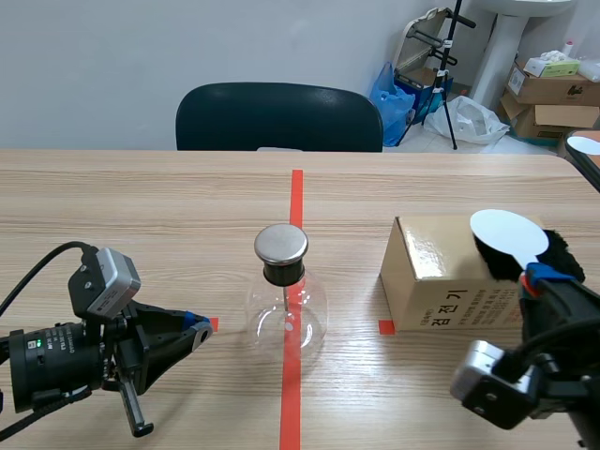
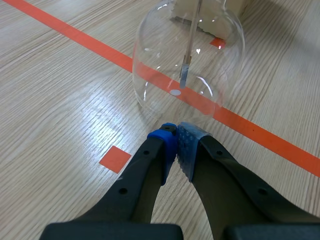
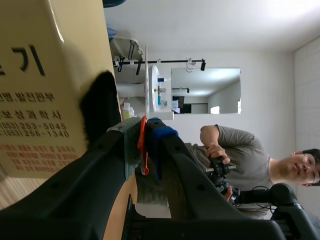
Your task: Do the electroscope experiment
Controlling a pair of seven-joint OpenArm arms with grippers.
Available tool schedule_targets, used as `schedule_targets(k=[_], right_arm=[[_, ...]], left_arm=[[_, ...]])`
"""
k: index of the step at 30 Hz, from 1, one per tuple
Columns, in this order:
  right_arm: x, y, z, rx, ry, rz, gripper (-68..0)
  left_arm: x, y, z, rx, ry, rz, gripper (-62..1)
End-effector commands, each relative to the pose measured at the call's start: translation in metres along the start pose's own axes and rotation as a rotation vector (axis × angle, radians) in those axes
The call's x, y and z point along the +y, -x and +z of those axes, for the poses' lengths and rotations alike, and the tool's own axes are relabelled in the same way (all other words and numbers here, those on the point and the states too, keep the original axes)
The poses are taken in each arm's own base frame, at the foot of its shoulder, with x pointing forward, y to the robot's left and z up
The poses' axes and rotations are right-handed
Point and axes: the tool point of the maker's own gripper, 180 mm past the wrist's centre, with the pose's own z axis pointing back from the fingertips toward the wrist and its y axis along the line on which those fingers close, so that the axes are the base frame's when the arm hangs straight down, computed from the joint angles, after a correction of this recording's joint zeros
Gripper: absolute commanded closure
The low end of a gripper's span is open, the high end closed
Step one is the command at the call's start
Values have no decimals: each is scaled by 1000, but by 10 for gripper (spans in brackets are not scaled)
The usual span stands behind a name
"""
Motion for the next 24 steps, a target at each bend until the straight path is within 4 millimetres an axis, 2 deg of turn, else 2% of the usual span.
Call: schedule_targets(k=[1, 6, 10, 16, 24], right_arm=[[-23, 7, -4, 9, 99, 6, -11], [-40, 30, 1, 12, 157, -18, -11], [-45, 39, 7, -25, 185, -34, -11], [-25, 44, 11, -56, 148, -44, -11], [-4, 51, 5, -56, 112, -43, -11]], left_arm=[[-2, -13, -3, -42, 21, 4, -32], [-12, -18, 5, -73, 83, 39, -31], [-22, -30, 20, -142, 104, 51, -31], [-35, -48, 49, -230, 95, 68, -31], [-62, -85, 82, -353, 116, 11, -31]])
